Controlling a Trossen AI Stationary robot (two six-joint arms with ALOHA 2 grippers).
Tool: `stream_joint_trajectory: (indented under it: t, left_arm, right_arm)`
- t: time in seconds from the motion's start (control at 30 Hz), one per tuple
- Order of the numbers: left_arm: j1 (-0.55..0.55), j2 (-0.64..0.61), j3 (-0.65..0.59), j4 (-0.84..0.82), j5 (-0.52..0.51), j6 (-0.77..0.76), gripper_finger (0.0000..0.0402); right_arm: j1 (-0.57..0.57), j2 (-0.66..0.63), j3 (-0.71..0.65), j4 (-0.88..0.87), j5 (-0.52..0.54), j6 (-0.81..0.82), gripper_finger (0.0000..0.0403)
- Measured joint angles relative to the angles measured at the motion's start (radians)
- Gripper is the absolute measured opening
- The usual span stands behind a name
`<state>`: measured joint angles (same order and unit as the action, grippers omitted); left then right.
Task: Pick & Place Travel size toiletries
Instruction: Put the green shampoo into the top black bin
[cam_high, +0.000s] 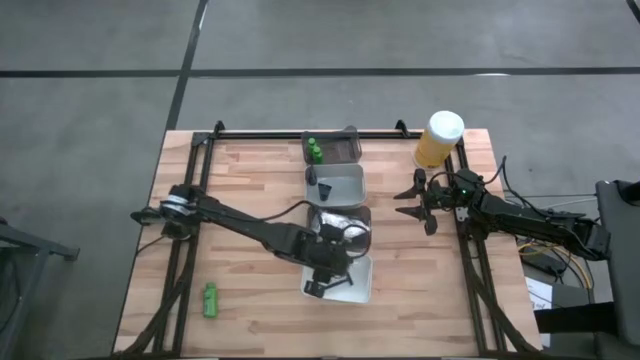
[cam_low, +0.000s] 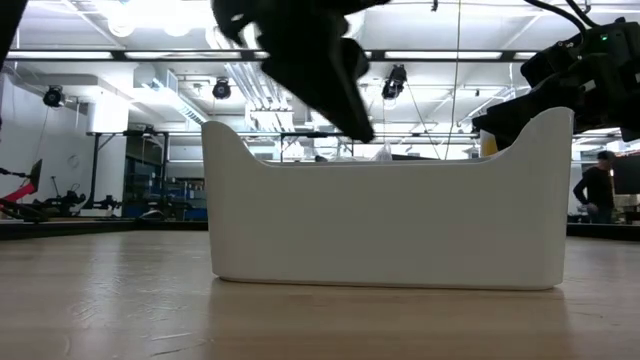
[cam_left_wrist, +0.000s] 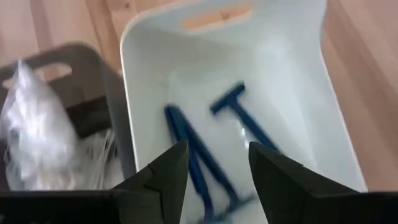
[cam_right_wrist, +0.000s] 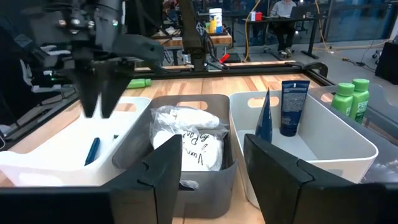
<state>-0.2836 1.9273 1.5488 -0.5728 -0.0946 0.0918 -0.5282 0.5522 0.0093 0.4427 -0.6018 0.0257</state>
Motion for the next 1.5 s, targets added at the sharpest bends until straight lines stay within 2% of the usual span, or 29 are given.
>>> stream_joint_trajectory:
  t: [0.4, 0.67, 0.87, 1.07, 1.3, 1.5]
  left_arm:
    - [-0.037, -0.335, -0.412, 0.162, 0.003, 0.019, 0.0174]
    - [-0.083, -0.560, -0.677, 0.173, 0.004, 0.018, 0.0174]
    - [-0.117, -0.684, -0.839, 0.178, 0.004, 0.017, 0.0174]
    - [-0.205, -0.758, -0.948, 0.179, 0.004, 0.017, 0.0174]
    - [-0.392, -0.801, -1.022, 0.207, -0.012, 0.019, 0.0174]
    - [-0.549, -0.818, -1.021, 0.252, -0.180, 0.012, 0.0174]
  right_arm:
    - [0.000, 0.001, 0.000, 0.000, 0.000, 0.000, 0.0132]
    - [0.000, 0.000, 0.000, 0.000, 0.000, 0.000, 0.0109]
    - [0.000, 0.001, 0.000, 0.000, 0.000, 0.000, 0.0090]
    - [0.000, 0.000, 0.000, 0.000, 0.000, 0.000, 0.0068]
    - [0.000, 0.001, 0.000, 0.000, 0.000, 0.000, 0.0049]
    - [0.000, 0.000, 0.000, 0.000, 0.000, 0.000, 0.0045]
